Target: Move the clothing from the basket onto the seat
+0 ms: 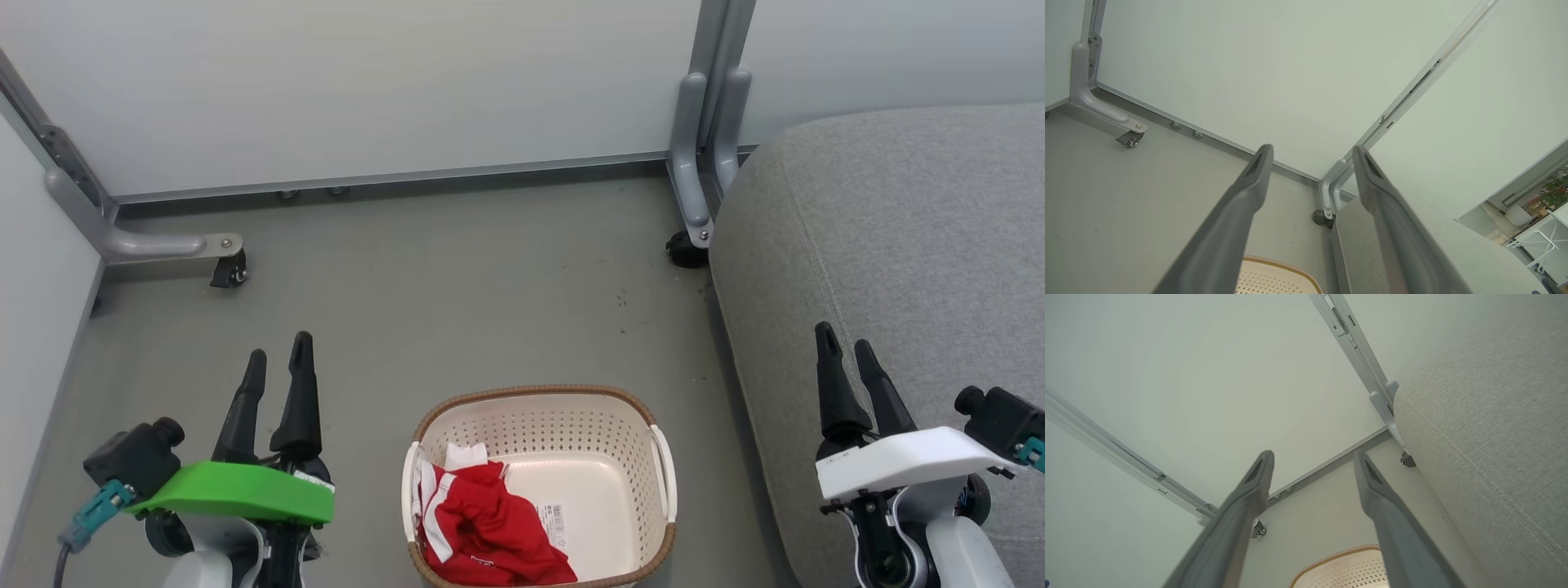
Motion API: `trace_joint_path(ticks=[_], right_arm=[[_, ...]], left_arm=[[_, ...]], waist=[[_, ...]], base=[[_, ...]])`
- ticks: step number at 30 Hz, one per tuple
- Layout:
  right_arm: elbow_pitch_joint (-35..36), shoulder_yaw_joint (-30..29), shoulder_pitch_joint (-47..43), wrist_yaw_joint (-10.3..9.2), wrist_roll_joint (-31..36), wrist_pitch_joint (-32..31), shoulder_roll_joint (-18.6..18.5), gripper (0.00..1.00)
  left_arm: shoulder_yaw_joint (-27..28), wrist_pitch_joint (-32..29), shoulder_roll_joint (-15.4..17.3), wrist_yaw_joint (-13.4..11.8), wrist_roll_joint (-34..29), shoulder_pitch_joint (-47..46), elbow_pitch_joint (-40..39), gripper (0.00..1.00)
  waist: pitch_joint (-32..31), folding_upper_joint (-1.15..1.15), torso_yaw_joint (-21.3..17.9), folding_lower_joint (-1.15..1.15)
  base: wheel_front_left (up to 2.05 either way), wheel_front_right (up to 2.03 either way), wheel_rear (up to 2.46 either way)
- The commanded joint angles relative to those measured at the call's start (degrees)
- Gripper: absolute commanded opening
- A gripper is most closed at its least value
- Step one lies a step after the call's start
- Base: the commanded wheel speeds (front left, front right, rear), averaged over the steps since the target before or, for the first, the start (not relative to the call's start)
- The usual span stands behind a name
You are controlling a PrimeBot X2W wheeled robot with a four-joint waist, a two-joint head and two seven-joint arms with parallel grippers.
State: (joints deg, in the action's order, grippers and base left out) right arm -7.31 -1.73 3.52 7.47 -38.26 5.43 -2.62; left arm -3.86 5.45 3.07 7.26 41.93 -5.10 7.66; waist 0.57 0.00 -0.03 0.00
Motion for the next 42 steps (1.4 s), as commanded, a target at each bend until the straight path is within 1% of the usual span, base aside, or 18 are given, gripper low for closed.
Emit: trace_joint_path(ticks=[1, 14, 22, 34, 42], right_arm=[[0.9, 0.1, -0.2, 0.02, 1.6, 0.6, -0.3, 1.00], [1.7, 1.6, -0.8, 0.02, 11.0, 2.7, -0.3, 1.00], [1.0, 1.9, -1.0, 0.03, 16.3, 3.9, -0.3, 1.00], [0.1, 2.5, -1.5, 0.03, 21.7, 5.6, -0.3, 1.00], [-0.9, 2.7, -1.8, 0.03, 24.2, 6.4, -0.3, 1.00]], left_arm=[[-0.1, 0.6, 0.6, 0.1, -1.6, 0.0, -0.7, 1.00], [-1.0, 2.7, 0.3, -0.7, -10.9, 0.3, 0.5, 1.00], [-1.7, 3.9, 0.3, -0.9, -16.1, 0.6, 0.9, 1.00], [-2.6, 5.5, 0.1, -1.2, -22.4, 1.0, 1.7, 1.00], [-2.9, 6.4, 0.0, -1.5, -26.1, 1.5, 2.5, 1.00]], waist=[[0.0, 0.00, 0.0, 0.00], [0.0, 0.00, 0.1, 0.00], [0.0, 0.00, 0.1, 0.00], [0.1, 0.00, 0.2, 0.00], [0.1, 0.00, 0.3, 0.00]], base=[[0.00, 0.00, 0.00], [0.00, 0.00, 0.00], [0.00, 0.00, 0.00], [0.00, 0.00, 0.00], [0.00, 0.00, 0.00]])
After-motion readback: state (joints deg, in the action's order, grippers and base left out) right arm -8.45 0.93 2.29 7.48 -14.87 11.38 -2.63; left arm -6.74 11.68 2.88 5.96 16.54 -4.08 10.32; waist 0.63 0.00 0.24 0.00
